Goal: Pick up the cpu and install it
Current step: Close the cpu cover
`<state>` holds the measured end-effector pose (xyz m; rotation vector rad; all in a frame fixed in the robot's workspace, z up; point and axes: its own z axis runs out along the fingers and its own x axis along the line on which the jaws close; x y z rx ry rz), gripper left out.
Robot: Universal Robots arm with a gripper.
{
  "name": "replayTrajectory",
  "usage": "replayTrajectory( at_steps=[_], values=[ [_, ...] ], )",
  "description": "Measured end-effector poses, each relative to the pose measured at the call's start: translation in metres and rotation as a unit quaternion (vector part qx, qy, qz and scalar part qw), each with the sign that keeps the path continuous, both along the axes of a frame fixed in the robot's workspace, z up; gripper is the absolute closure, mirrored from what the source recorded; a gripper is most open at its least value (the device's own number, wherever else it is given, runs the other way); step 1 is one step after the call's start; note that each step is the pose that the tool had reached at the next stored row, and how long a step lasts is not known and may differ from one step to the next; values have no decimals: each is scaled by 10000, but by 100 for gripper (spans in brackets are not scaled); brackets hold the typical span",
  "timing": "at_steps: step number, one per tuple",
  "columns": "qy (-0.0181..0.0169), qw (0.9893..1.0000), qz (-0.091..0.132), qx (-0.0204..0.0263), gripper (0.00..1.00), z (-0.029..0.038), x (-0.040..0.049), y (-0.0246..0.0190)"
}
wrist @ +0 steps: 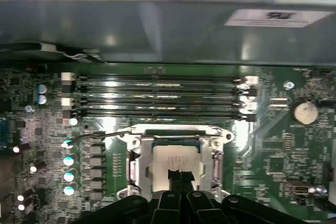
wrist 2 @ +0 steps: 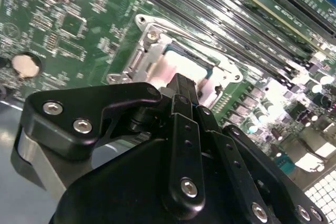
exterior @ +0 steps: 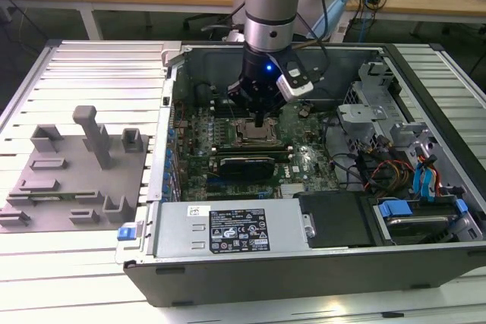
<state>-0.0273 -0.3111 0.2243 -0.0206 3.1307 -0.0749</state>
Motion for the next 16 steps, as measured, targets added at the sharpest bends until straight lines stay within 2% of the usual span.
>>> replayTrajectory(
  at_steps=[4, 10, 12, 16],
  values=[
    [0, 10000, 5, 0, 89, -19, -112, 0],
    [0, 10000, 12, 0, 89, -116, -253, 0],
    [0, 10000, 16, 0, 89, -144, -284, 0],
    [0, 10000, 24, 0, 89, -151, -294, 0]
  ],
)
